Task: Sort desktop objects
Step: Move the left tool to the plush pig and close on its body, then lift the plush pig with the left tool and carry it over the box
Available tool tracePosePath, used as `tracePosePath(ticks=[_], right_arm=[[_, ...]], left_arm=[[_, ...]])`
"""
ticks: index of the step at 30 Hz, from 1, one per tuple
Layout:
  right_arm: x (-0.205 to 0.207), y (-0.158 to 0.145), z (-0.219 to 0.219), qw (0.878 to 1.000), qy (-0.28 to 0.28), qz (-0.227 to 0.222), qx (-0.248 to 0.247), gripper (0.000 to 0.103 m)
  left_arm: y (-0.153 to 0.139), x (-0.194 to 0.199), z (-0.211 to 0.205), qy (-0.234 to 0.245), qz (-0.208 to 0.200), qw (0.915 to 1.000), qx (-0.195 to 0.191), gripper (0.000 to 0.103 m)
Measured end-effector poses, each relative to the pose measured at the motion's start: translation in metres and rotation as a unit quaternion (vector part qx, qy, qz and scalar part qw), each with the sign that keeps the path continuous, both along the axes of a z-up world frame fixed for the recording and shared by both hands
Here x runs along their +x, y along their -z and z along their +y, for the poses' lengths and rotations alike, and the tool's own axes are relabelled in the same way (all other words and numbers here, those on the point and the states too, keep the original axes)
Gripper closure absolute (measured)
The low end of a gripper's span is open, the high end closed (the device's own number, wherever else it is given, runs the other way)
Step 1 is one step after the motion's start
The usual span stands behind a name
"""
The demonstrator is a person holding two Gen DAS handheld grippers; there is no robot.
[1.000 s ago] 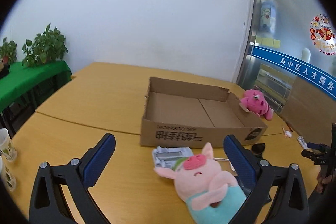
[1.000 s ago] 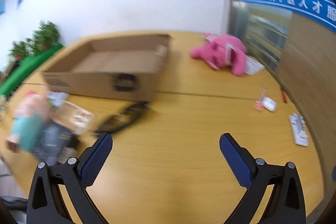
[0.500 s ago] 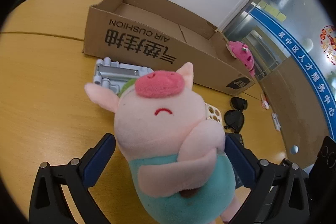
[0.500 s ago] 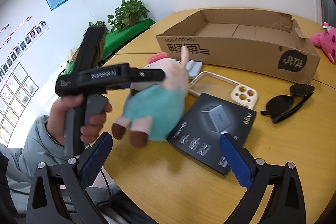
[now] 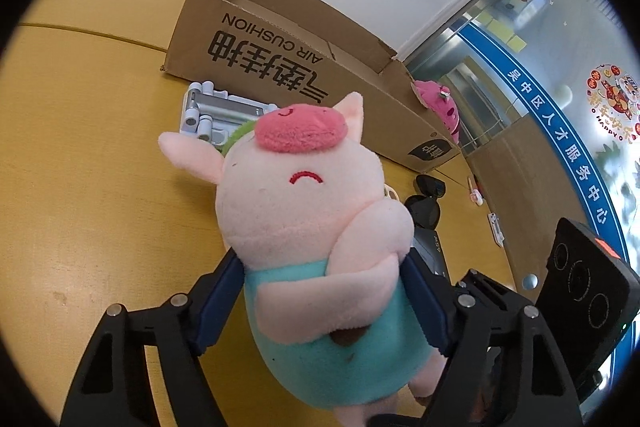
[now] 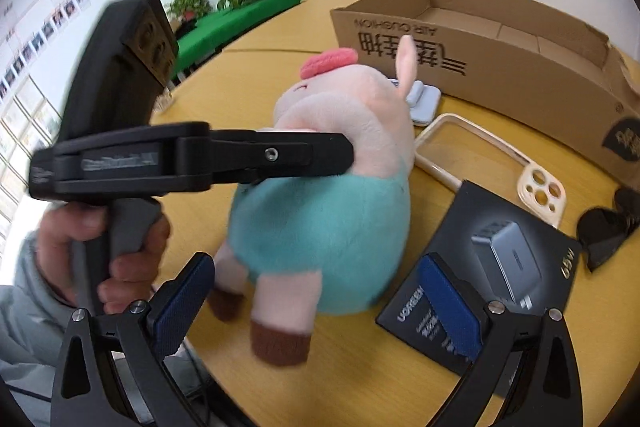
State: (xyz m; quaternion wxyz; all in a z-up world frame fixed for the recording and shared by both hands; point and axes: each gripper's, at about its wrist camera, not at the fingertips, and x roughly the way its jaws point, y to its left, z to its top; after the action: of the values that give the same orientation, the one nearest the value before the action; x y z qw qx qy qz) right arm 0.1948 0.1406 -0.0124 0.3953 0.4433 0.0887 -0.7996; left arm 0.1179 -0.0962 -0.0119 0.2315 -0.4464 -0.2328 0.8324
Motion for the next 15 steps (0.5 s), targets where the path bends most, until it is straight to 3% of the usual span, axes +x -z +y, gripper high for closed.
tracePosePath(ticks=[7, 9, 11, 15], right_arm=[[0.012, 0.021, -0.027, 0.997, -0.032, 0.036, 0.056, 0.003], [0.011, 0.020, -0.023, 0.998, -0.025, 0.028, 0.042, 0.009], [0.006, 0.017, -0.015, 1.000, -0.016, 0.013, 0.008, 0.014], [0.011, 0.000, -0.018, 0.998, -0.029, 0.056, -0.002, 0.015]], left_arm=[[-0.007, 0.009, 0.005, 0.018, 0.011, 0.9998, -0.005, 0.032], [-0.010, 0.010, 0.006, 0.016, 0.016, 0.9997, -0.010, 0.040], [-0.016, 0.011, 0.005, 0.011, 0.020, 0.9997, -0.010, 0.040], [-0.041, 0.010, 0.003, 0.011, 0.049, 0.9987, -0.013, 0.040]])
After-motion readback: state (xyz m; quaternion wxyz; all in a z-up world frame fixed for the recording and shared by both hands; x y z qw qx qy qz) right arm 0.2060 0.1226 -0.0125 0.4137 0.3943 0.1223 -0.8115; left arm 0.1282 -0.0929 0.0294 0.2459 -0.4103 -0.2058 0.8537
